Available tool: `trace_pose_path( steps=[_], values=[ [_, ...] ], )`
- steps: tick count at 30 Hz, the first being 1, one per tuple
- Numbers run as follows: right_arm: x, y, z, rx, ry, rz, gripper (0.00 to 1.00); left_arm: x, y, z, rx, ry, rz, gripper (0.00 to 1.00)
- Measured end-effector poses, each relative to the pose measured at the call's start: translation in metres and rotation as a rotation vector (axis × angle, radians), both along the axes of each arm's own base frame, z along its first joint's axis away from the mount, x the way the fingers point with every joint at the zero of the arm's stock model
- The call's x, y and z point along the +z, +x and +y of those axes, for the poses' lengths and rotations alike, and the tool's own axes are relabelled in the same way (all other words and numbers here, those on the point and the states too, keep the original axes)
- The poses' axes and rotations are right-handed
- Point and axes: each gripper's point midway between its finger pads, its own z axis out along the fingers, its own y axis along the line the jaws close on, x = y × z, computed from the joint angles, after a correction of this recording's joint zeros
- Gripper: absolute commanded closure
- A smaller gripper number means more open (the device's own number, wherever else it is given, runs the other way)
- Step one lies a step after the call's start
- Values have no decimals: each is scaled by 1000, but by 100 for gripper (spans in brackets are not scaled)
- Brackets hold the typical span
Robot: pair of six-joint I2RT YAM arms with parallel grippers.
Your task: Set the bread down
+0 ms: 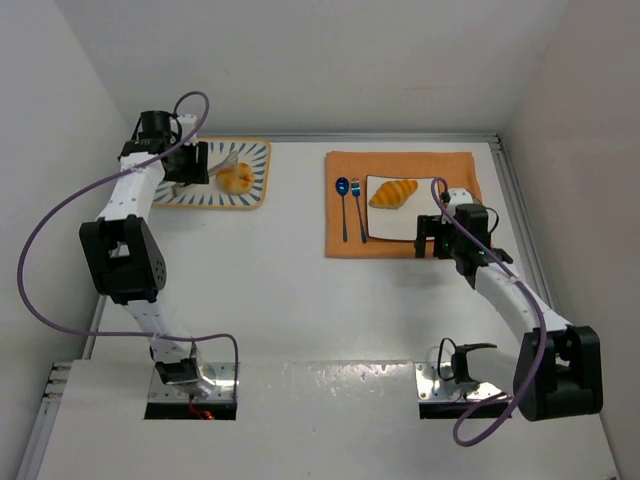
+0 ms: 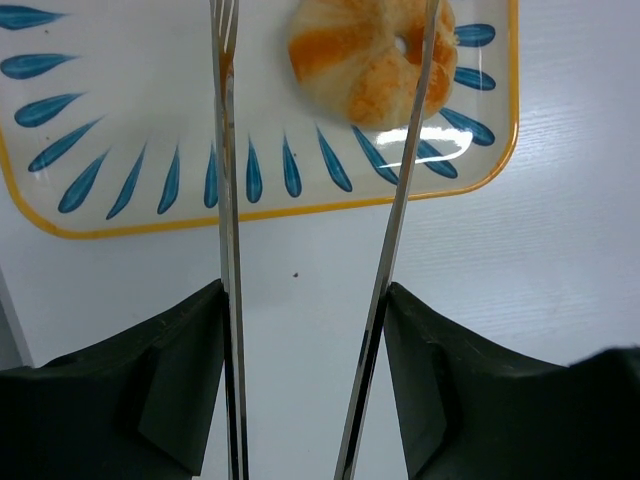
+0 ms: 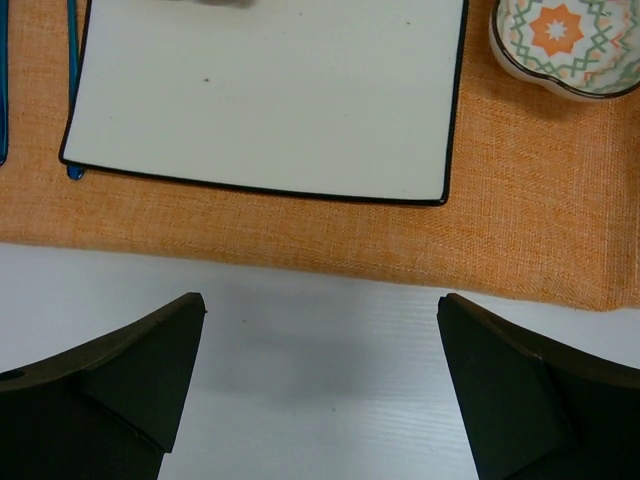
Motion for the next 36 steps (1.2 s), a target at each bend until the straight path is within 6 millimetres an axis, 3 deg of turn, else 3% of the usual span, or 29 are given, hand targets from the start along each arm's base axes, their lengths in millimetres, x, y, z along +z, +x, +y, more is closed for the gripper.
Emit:
trace_pose_path(
  steps=[15, 22, 26, 32, 36],
  values=[
    [12, -5, -5, 2, -96, -28, 0, -47, 6, 1, 55, -101, 37, 34],
    [14, -8, -7, -4, -105, -32, 0, -58, 3, -4, 70, -136, 61, 54],
    [14, -8, -8, -9, -111, -31, 0, -61, 0, -6, 67, -148, 70, 74],
    [14, -8, -9, -15, -115, -31, 0, -56, 1, -6, 66, -150, 67, 79],
    [16, -8, -14, -34, -127, -34, 0, -33, 12, -9, 56, -143, 29, 80]
  ],
)
